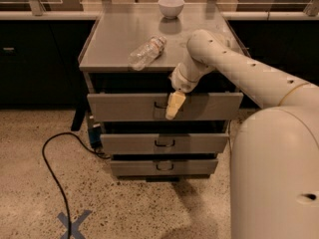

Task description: Open top drawer

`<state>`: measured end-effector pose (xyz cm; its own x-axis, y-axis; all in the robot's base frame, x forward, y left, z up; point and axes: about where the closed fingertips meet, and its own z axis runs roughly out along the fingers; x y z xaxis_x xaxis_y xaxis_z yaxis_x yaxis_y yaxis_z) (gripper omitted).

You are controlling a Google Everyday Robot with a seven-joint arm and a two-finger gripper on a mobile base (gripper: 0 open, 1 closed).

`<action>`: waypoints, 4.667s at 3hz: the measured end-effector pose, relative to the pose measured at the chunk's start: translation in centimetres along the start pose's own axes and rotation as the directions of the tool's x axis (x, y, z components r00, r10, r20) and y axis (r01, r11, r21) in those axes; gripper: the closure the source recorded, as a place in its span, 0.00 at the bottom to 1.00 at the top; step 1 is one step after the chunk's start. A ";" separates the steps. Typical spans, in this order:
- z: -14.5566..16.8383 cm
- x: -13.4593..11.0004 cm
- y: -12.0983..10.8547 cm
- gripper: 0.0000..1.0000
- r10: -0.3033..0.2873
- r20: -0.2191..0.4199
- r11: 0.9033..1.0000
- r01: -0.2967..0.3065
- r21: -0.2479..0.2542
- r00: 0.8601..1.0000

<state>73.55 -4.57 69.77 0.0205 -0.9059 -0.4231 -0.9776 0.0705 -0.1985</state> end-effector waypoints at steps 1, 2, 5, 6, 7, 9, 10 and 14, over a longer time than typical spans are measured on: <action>3.4 1.7 -1.3 0.00 0.038 -0.033 0.999 -0.040 -0.032 0.999; 3.4 1.7 -1.1 0.00 0.040 -0.034 0.999 -0.041 -0.034 0.999; 3.6 4.3 3.0 0.00 0.094 -0.081 0.980 -0.106 -0.168 0.992; 3.5 4.4 3.5 0.00 0.094 -0.087 0.977 -0.109 -0.185 0.992; 0.8 4.9 8.2 0.00 0.103 -0.087 0.963 -0.122 -0.239 0.991; 0.6 5.7 9.2 0.00 0.100 -0.085 0.959 -0.119 -0.257 0.991; 0.4 5.5 9.1 0.00 0.100 -0.085 0.959 -0.119 -0.257 0.991; -3.3 6.8 17.5 0.00 0.127 -0.050 0.915 -0.137 -0.380 0.991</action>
Offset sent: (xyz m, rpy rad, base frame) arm 0.0242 -0.0193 -0.0891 -0.0983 0.2521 -0.0621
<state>55.88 -10.92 66.32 -0.1146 -0.9091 -0.4004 -0.9769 0.0298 0.2118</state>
